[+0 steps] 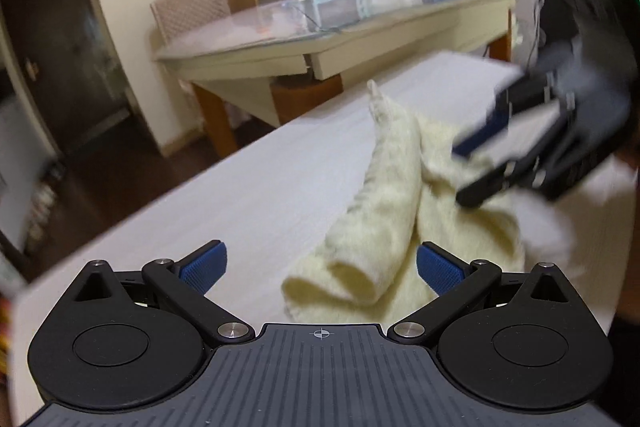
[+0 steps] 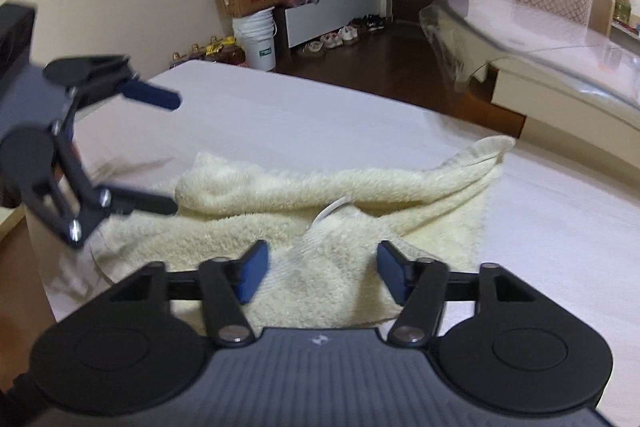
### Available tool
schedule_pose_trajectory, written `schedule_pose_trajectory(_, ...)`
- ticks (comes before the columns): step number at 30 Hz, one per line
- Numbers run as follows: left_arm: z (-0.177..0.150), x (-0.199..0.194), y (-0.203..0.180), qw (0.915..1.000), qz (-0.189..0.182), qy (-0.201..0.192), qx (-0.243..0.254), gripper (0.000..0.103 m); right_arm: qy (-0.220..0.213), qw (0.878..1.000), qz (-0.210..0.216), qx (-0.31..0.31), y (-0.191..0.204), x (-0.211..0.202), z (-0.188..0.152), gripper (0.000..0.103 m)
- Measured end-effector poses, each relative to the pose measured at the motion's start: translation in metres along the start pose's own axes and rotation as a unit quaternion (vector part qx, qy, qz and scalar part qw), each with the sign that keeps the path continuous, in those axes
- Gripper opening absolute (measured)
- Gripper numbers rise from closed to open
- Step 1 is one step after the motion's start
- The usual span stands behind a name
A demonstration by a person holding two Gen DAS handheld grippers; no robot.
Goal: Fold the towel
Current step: 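Grasp a towel corner with the right gripper and lift it up, then lay the towel flat on the table and open the right gripper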
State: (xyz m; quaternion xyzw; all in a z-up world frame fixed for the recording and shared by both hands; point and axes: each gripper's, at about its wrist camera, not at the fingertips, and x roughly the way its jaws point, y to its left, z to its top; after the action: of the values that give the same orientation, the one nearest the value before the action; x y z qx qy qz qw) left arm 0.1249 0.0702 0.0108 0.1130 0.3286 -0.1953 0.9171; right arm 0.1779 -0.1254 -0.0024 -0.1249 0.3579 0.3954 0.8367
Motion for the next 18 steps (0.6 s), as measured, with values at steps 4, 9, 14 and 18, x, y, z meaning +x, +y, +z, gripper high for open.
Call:
schedule_pose_trajectory(4,0.006,0.013,0.012,0.9984,-0.049,0.018,-0.024,0.058,-0.01,1.0,-0.004,0.016,-0.002,-0.014,-0.008,0.011)
schedule_pose_trajectory(9,0.011,0.042,0.018,0.9948,-0.082,0.052,-0.03,0.055,-0.045,0.998,-0.028,0.04,-0.004,-0.048,-0.027,0.01)
schedule_pose_trajectory(14,0.014,0.048,0.021,0.993,-0.098,0.054,-0.037,0.014,-0.08,0.991,-0.065,0.083,-0.005,-0.08,-0.054,0.01)
schedule_pose_trajectory(18,0.019,0.04,0.027,0.9942,-0.09,0.026,-0.052,0.009,-0.093,0.982,-0.087,0.139,-0.009,-0.099,-0.081,0.01)
